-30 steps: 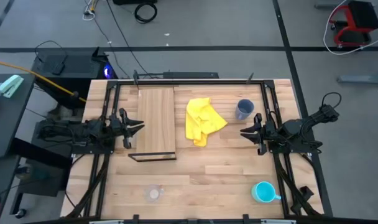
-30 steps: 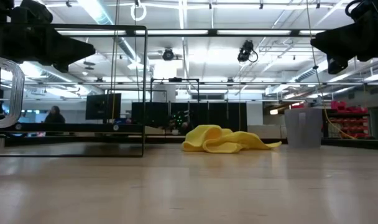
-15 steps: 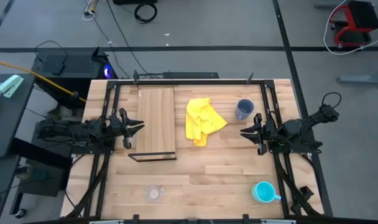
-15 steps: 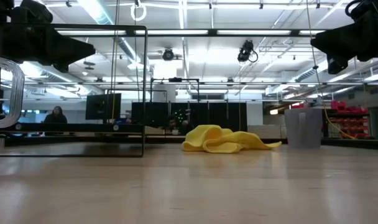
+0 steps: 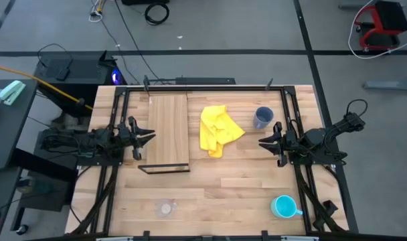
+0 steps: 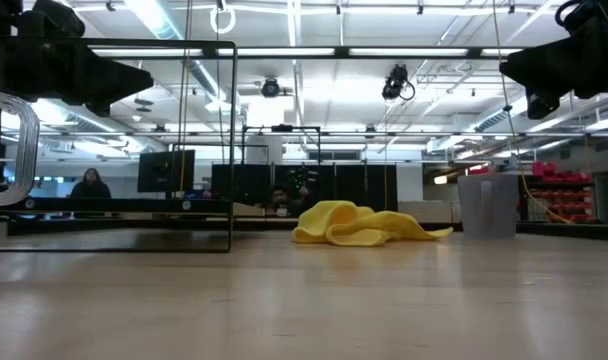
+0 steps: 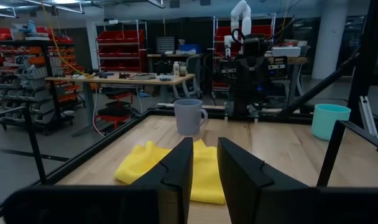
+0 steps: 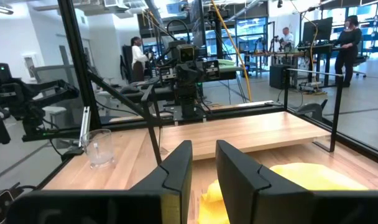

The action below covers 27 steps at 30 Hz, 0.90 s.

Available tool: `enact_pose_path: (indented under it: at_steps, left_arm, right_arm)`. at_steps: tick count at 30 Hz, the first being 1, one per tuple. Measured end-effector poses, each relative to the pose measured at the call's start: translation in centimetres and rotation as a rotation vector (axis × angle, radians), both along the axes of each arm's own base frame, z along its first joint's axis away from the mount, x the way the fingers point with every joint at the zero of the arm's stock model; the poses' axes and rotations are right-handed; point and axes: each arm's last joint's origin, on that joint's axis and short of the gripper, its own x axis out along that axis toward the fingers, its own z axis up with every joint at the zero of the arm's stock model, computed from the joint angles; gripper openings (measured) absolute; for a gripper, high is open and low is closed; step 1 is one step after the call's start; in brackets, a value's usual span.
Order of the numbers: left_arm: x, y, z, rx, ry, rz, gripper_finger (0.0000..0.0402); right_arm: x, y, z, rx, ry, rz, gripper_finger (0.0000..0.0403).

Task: Stack small to large cups/mugs on shelf

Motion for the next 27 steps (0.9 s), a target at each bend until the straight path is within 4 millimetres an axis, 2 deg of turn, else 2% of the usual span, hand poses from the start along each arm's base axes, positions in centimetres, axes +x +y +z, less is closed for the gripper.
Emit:
enact_pose_path:
  at_steps: [21,27]
  left_arm:
    - [0.0,0.0,0.0,0.000,0.000,0.000,0.0079]
    - [0.0,0.0,0.0,-0.001,-0.001,0.000,0.0082]
  right_arm:
    - [0.0,0.0,0.2,0.010,-0.019,-0.001,0.0080]
    - [-0.3,-0.2,2.0,0.201,-0.203,0.017,0.0080]
